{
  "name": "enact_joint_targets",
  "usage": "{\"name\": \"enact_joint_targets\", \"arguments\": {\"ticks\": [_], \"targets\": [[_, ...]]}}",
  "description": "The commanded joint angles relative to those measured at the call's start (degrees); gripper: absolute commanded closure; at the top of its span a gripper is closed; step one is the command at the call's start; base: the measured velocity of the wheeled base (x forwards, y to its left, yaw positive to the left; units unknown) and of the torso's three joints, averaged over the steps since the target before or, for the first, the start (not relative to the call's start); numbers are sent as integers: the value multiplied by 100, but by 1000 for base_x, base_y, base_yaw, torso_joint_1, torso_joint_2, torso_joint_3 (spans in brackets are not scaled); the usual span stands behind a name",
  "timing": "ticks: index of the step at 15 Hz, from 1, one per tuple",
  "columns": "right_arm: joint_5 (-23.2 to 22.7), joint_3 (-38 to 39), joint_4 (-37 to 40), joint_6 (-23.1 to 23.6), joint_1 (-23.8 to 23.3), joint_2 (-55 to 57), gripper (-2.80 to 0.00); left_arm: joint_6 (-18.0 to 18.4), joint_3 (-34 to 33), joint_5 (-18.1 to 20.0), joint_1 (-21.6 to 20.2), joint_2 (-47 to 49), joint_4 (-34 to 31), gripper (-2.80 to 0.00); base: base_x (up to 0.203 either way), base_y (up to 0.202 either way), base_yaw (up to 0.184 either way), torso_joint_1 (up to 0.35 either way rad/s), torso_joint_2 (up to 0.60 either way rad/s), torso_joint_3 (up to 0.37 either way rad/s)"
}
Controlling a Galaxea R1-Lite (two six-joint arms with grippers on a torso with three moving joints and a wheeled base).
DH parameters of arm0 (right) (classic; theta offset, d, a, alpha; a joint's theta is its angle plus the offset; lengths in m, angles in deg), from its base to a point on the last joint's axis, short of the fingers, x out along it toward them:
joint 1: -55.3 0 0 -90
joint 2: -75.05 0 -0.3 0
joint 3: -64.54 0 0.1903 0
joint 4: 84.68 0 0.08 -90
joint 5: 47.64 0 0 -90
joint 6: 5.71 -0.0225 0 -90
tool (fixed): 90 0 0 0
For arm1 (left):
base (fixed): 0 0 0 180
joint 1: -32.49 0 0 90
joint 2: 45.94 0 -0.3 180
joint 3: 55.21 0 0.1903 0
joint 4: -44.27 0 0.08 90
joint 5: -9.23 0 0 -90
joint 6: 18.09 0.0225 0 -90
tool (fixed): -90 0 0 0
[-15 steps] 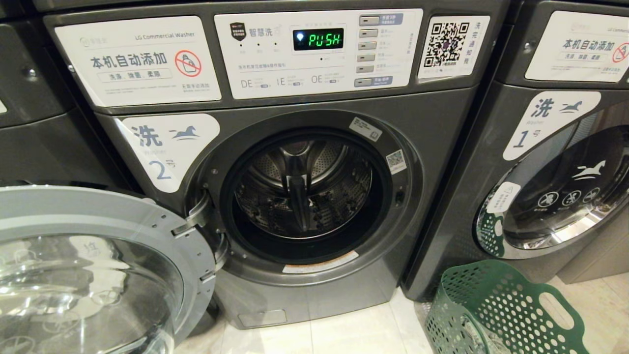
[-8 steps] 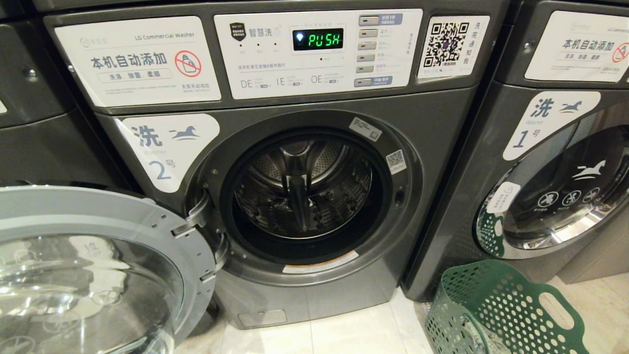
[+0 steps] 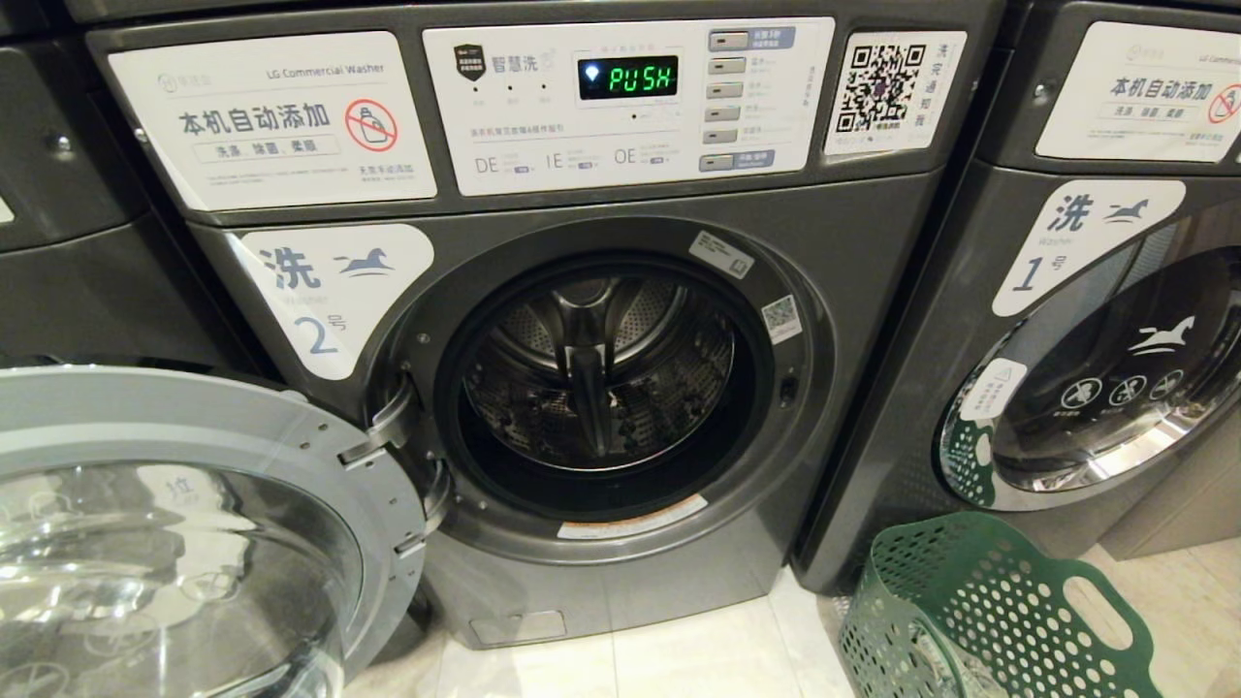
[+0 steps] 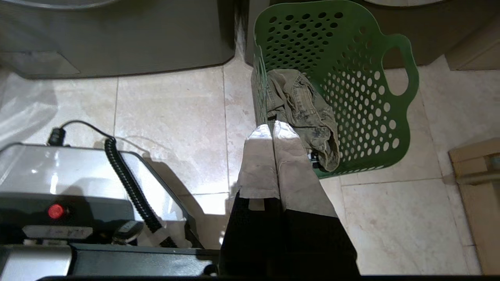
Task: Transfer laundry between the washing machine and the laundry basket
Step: Close the washing machine door with the left hand
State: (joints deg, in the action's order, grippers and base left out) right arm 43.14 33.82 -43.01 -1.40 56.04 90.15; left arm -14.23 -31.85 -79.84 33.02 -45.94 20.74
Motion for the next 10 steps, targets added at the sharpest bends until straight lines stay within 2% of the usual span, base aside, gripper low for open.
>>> {"name": "enact_joint_targets", "arguments": {"ticks": [1, 4, 7, 10], "targets": [[-33, -3, 16, 191, -44, 74, 0, -6, 0, 4, 0, 9, -1, 0, 0, 0, 0, 0, 0, 0], [-12, -3, 16, 115, -200, -328, 0, -7, 0, -5, 0, 9, -9, 0, 0, 0, 0, 0, 0, 0], [2, -3, 16, 78, -205, -306, 0, -7, 0, -5, 0, 9, -1, 0, 0, 0, 0, 0, 0, 0], [-6, -3, 17, 87, -167, -781, 0, -5, 0, -5, 0, 5, -5, 0, 0, 0, 0, 0, 0, 0]]}}
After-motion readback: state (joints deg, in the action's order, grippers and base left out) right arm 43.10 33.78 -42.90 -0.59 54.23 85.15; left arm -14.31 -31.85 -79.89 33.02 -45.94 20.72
